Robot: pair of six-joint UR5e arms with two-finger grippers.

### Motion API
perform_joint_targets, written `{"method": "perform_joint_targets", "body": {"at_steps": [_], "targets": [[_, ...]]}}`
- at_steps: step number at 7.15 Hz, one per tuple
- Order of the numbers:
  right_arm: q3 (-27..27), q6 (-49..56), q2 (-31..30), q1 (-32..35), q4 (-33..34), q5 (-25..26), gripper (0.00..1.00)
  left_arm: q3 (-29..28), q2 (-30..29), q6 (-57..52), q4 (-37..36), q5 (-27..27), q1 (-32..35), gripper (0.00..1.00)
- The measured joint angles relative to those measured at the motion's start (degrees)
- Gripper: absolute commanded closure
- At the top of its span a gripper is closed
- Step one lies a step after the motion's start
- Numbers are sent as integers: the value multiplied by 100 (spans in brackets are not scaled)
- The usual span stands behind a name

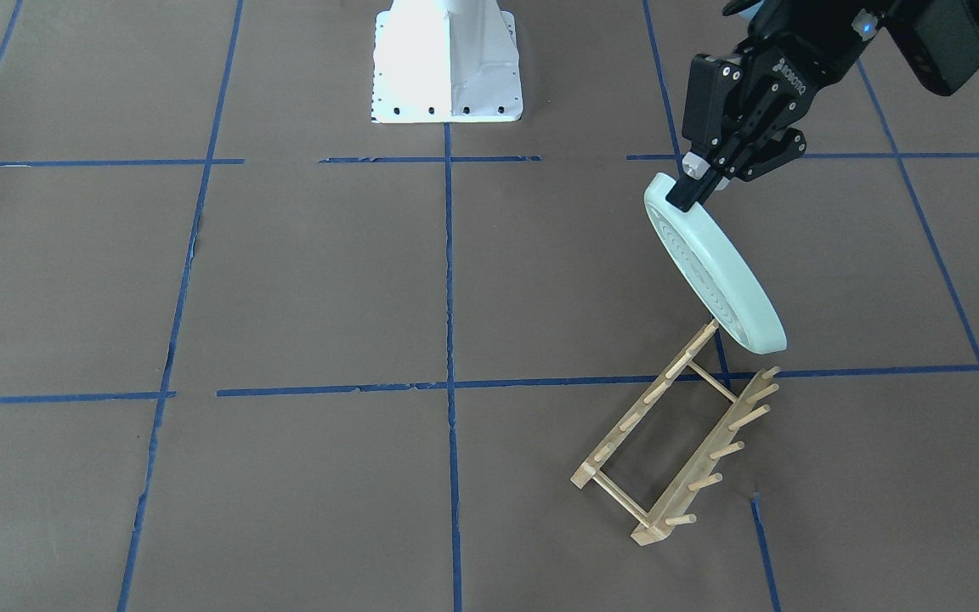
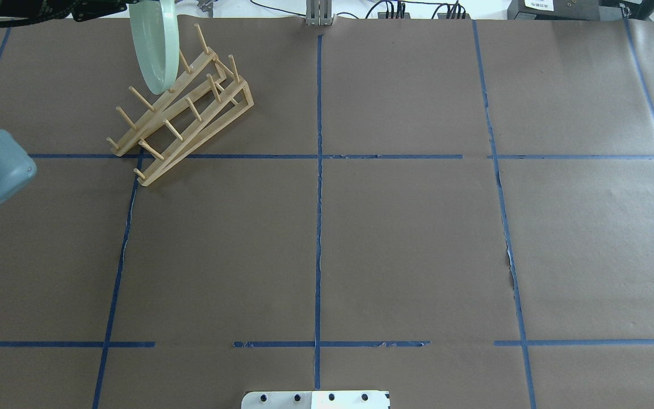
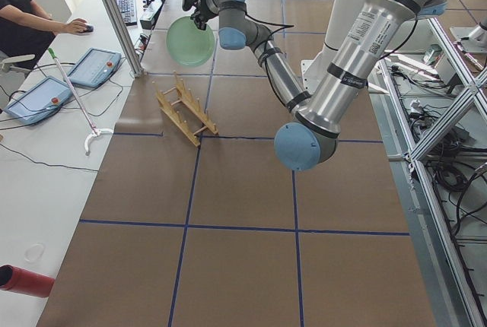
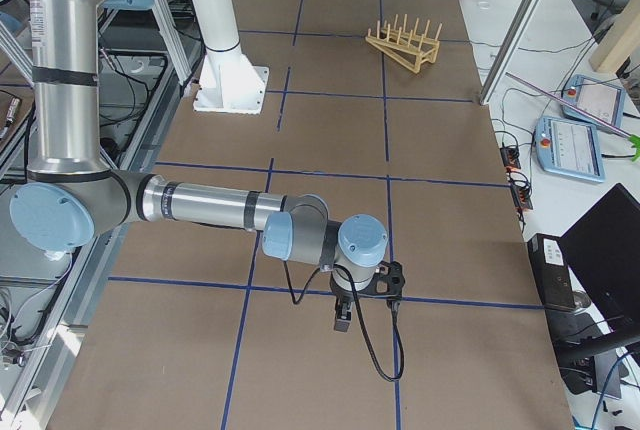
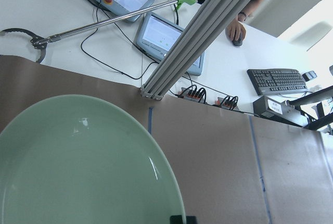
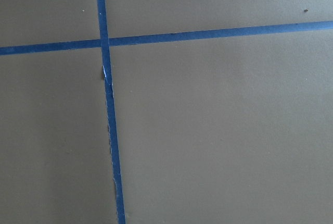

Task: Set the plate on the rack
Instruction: 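Lift the plate with the left gripper and tilt it upright, then carry the upright plate with the left gripper above the rack slots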

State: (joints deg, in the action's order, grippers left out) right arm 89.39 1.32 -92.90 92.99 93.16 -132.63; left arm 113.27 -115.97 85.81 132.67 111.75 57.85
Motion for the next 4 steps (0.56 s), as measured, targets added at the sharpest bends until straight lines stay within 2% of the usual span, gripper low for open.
{"method": "perform_joint_targets", "body": {"at_steps": [2, 4], "targets": [[0, 0, 0, 0, 0, 0, 0, -507, 300, 789, 1710, -41, 6, 100], [0, 0, 0, 0, 0, 0, 0, -1125, 294, 1279, 2768, -379, -3, 100]]}}
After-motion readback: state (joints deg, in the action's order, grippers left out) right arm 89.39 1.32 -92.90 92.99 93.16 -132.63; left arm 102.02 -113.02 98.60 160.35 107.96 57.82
